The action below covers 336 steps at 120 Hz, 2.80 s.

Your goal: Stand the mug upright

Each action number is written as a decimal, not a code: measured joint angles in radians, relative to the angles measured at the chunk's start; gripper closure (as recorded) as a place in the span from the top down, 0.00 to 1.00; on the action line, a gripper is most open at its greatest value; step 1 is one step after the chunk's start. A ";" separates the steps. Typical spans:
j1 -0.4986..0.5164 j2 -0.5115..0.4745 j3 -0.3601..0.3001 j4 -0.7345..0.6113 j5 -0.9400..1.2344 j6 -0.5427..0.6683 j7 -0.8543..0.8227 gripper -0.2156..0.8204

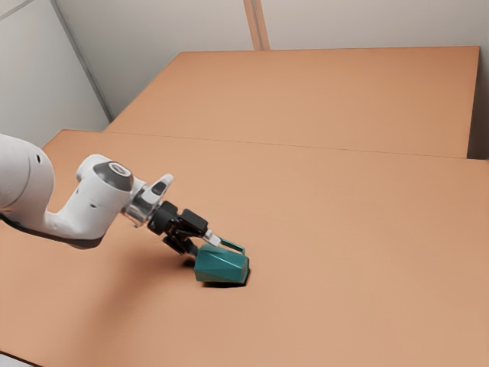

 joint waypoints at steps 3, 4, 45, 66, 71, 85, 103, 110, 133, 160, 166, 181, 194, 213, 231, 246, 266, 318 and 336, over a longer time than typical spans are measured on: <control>0.000 -0.001 0.000 0.001 -0.002 0.002 0.003 0.69; -0.001 -0.001 0.000 0.001 -0.002 0.002 0.004 0.68; -0.029 -0.002 -0.014 0.009 -0.030 0.019 0.024 0.44; -0.033 -0.009 -0.014 0.017 -0.036 0.026 0.030 0.21; -0.033 -0.010 -0.014 0.018 -0.036 0.028 0.030 0.18; -0.047 -0.012 -0.014 0.028 -0.036 0.036 0.029 0.11; -0.084 -0.046 -0.013 0.030 -0.032 0.054 0.021 0.07; -0.096 -0.062 -0.013 0.030 -0.028 0.063 0.015 0.06; -0.128 -0.123 -0.010 0.030 0.065 0.082 -0.016 0.04; -0.036 -0.166 -0.043 0.049 0.283 0.118 -0.070 0.04; -0.008 -0.167 -0.056 0.064 0.336 0.124 -0.084 0.04; 0.010 -0.164 -0.075 0.100 0.464 0.132 -0.121 0.04; 0.067 -0.163 -0.137 0.114 0.580 0.132 -0.157 0.04; 0.192 -0.160 -0.261 0.116 0.715 0.116 -0.216 0.05; 0.203 -0.168 -0.270 0.099 0.816 0.096 -0.281 0.04; 0.185 -0.182 -0.269 0.089 0.882 0.089 -0.337 0.04; 0.177 -0.182 -0.270 0.087 0.940 0.078 -0.400 0.04; 0.158 -0.146 -0.270 0.089 1.006 0.061 -0.510 0.07; 0.153 -0.153 -0.269 0.092 1.017 0.059 -0.531 0.40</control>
